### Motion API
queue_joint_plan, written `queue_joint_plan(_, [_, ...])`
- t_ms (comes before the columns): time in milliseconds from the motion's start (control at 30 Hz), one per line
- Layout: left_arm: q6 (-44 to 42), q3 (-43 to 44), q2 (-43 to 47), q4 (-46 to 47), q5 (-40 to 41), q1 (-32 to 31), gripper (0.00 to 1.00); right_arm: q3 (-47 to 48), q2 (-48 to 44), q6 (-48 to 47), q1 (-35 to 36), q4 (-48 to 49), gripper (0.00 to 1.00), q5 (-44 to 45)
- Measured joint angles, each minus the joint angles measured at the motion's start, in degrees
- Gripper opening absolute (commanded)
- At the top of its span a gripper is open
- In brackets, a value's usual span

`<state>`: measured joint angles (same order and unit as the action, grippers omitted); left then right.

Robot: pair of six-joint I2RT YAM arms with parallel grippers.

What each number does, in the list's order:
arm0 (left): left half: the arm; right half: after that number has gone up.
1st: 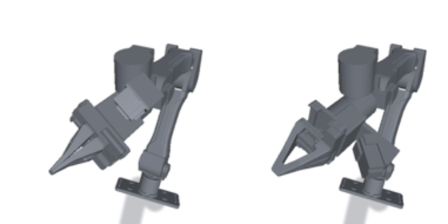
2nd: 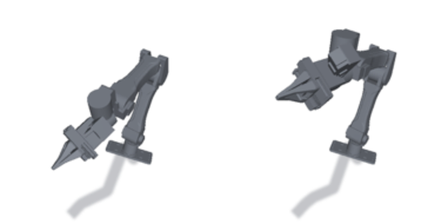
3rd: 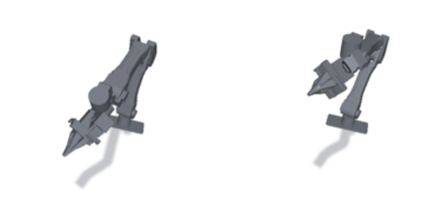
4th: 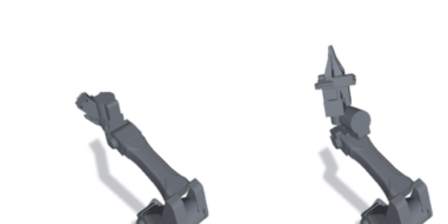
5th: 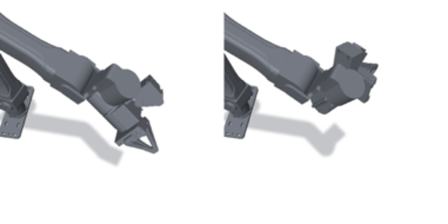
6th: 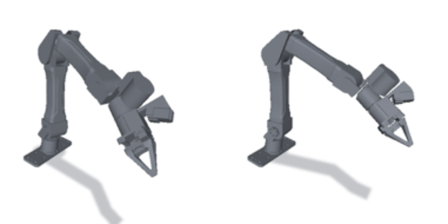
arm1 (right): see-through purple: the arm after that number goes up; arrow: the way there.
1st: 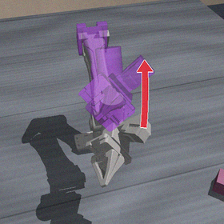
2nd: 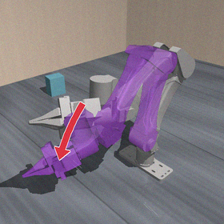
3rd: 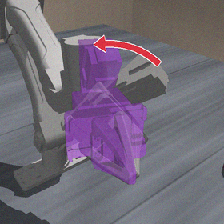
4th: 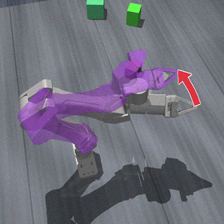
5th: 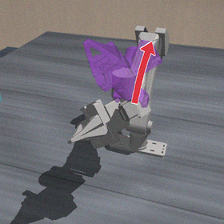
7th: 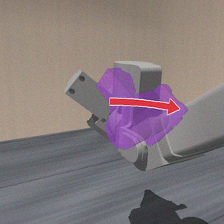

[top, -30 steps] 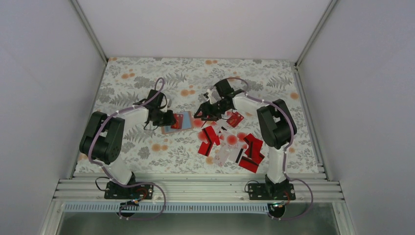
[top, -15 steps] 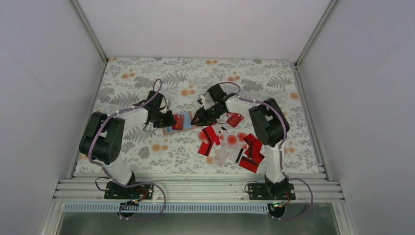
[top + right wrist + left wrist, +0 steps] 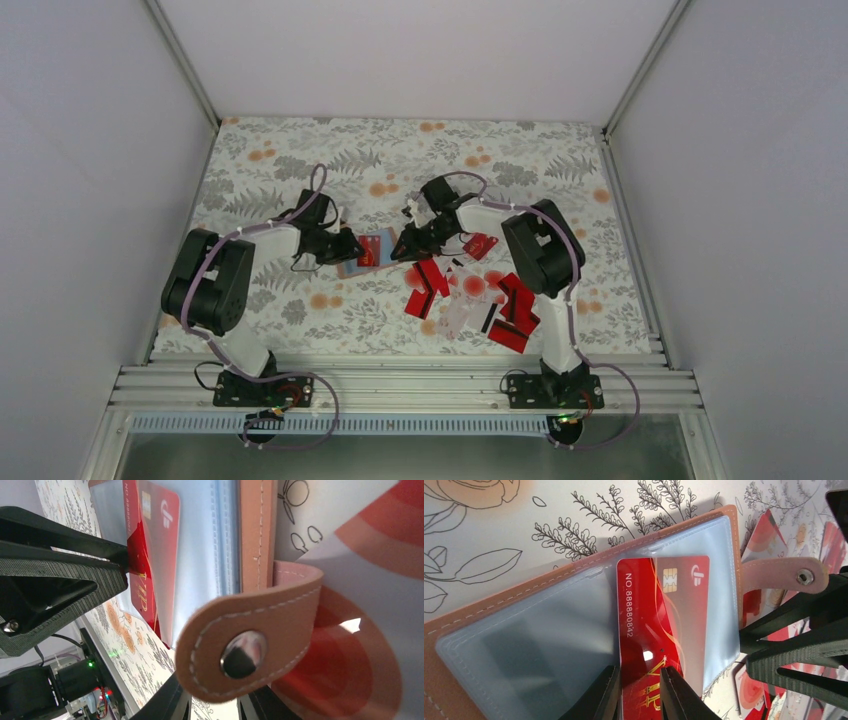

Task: Put the credit cards into the card holder

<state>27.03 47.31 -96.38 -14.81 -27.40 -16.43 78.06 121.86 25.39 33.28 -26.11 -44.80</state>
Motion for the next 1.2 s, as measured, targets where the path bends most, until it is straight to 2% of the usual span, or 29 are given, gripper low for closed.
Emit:
queue_joint_plan(400, [0.0,-3.0,0.0,5.2,-6.6,2.4,0.23,1.2,1.4,1.1,0.2,-0.1,0.17,0.3])
queue_joint_plan(633, [-1.6,-3.1,-0.2,5.2,-9.4,3.2,0.35,1.4,1.5,1.1,0.2,-0.1,0.16,0.3])
queue_joint_plan(900, [-6.2,-1.1,-1.6,3.8,-11.3,3.4,0.57,1.4,1.6,1.0,0.2,-0.1,0.16,0.3])
queue_joint_plan(1200, [-11.7,1.3,-1.8,0.2,-9.9,3.4,0.62,1.5,1.6,0.9,0.3,-0.1,0.16,0.3])
